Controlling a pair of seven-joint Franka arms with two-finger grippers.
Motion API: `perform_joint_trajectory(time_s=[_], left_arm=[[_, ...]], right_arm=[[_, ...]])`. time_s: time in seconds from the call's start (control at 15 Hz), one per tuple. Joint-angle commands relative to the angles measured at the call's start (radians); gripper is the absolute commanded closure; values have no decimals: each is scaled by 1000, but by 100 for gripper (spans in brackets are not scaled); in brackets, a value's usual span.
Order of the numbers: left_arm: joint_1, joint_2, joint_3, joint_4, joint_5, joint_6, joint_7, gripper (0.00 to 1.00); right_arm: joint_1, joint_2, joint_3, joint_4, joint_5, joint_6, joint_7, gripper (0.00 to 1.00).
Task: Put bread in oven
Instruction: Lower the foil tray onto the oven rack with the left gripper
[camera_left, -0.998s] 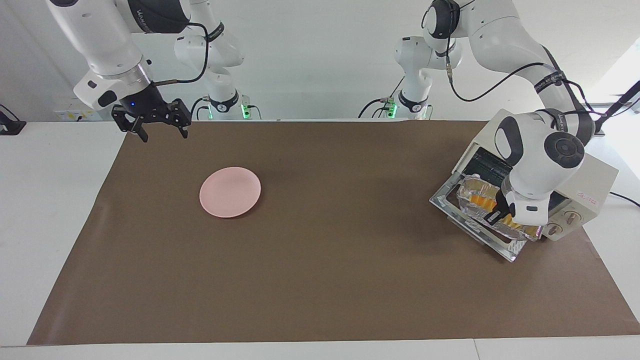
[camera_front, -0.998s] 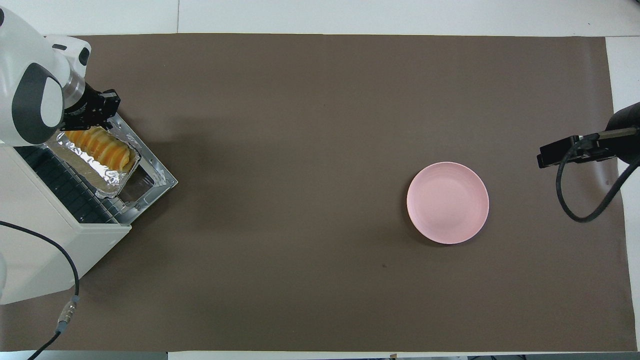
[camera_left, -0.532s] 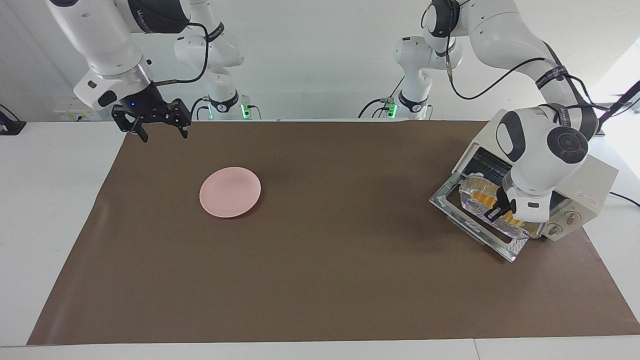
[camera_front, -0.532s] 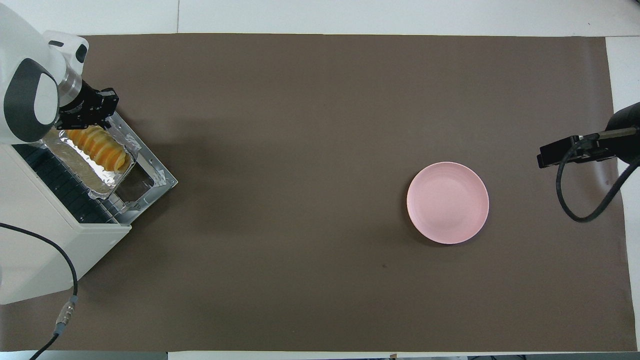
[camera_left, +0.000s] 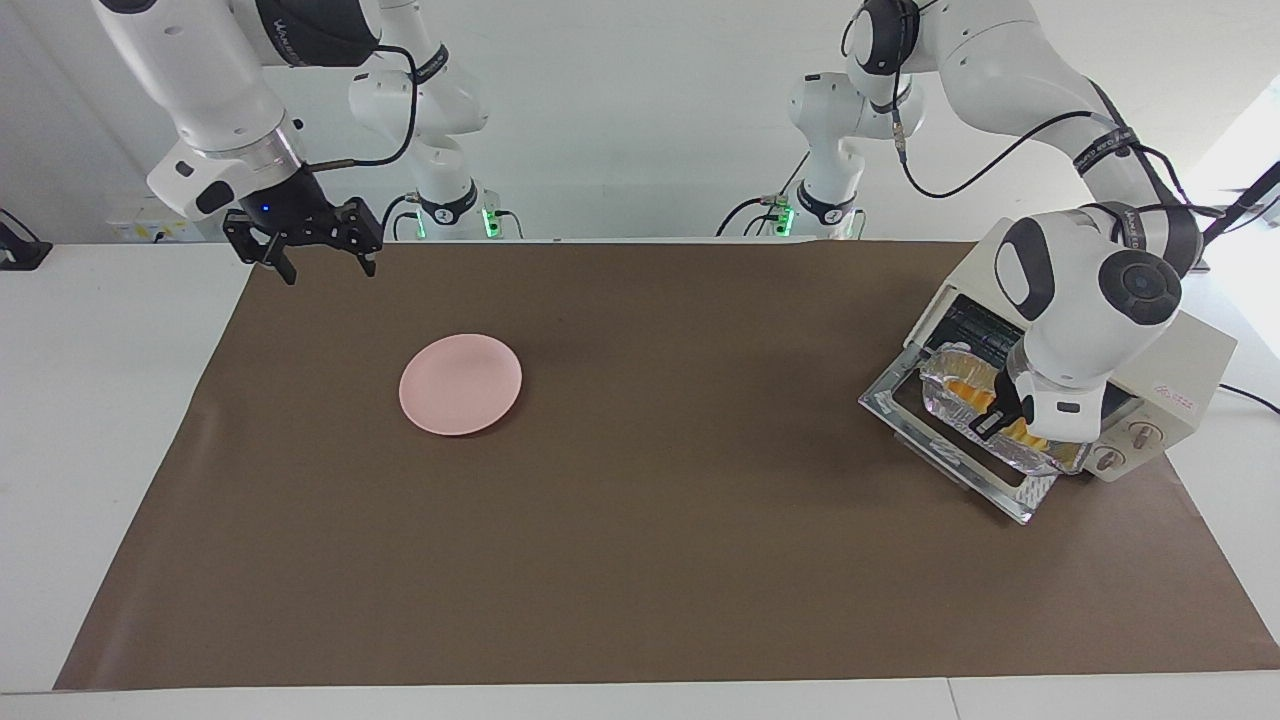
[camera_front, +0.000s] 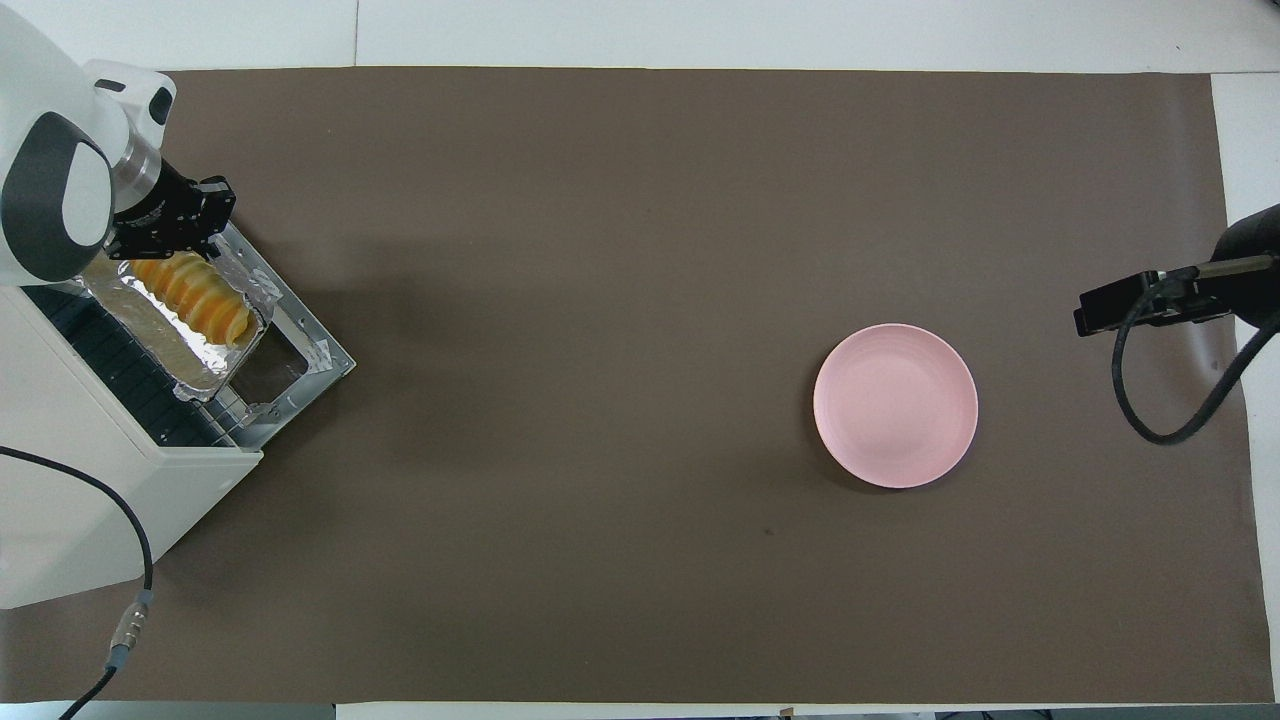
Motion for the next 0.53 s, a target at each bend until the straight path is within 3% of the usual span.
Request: perform_joint_trajectory(time_s=[0.0, 0.47], left_arm=[[5, -4, -1, 34, -12, -46, 15, 100], [9, -11, -1, -2, -17, -19, 57, 100]], right_arm=[[-22, -22, 10, -22, 12, -5, -21, 0], [-21, -22, 12, -22, 12, -5, -21, 0]])
